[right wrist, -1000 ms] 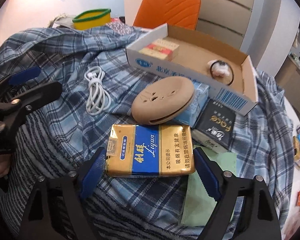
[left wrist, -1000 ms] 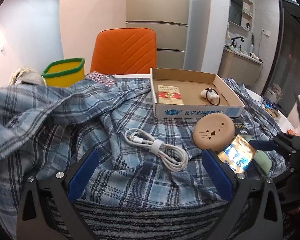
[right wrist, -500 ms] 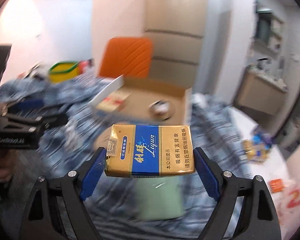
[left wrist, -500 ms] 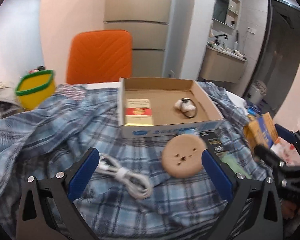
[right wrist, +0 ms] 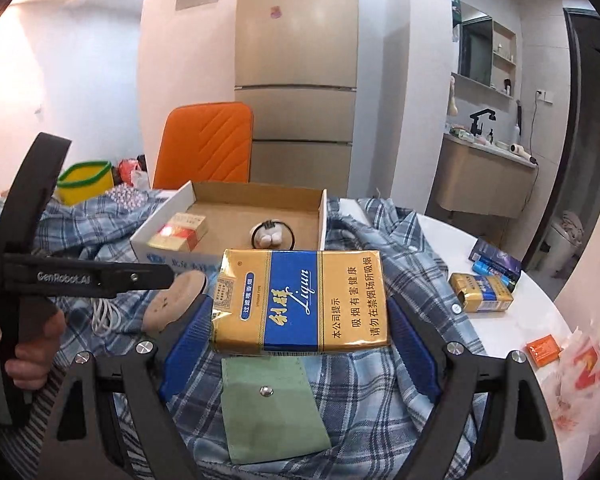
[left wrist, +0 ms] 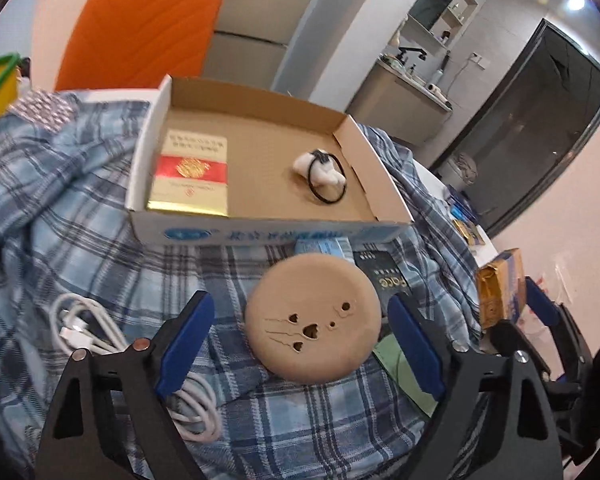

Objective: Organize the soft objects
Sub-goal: 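Lift the gold pack with the right gripper while the left grasps the round beige cat-face disc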

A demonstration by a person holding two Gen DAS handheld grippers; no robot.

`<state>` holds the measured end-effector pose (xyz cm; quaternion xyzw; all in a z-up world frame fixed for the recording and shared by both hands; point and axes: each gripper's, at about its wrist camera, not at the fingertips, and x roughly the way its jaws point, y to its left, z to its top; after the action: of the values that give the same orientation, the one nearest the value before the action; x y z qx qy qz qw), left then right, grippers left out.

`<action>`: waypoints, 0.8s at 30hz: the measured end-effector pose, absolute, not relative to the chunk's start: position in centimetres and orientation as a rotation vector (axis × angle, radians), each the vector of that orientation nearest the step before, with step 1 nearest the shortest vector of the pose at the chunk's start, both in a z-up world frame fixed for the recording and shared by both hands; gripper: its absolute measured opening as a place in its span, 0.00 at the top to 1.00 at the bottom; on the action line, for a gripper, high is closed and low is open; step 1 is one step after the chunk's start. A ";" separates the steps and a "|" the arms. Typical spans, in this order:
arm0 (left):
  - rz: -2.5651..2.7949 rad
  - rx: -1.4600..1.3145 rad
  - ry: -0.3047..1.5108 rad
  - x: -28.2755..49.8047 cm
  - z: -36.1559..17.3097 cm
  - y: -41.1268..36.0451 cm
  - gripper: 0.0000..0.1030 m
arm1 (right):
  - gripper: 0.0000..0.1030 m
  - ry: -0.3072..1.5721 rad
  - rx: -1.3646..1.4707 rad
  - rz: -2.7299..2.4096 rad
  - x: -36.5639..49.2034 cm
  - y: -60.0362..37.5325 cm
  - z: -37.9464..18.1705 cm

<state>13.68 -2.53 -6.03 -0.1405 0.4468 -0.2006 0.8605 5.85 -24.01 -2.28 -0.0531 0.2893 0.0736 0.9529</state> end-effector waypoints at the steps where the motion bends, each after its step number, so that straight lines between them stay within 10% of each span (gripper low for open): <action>1: -0.420 -0.292 0.952 13.8 -6.2 -2.6 0.15 | 0.15 0.591 -0.108 0.150 5.8 -24.0 -2.4; 24: -0.450 -0.159 1.044 14.5 -7.9 -5.7 0.21 | 0.15 0.626 -0.082 0.158 6.3 -24.4 -2.9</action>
<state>14.47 -5.68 -7.92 -0.0752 0.4940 -0.2128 0.8396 6.31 -24.42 -2.92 -0.0402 0.3075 0.0776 0.9475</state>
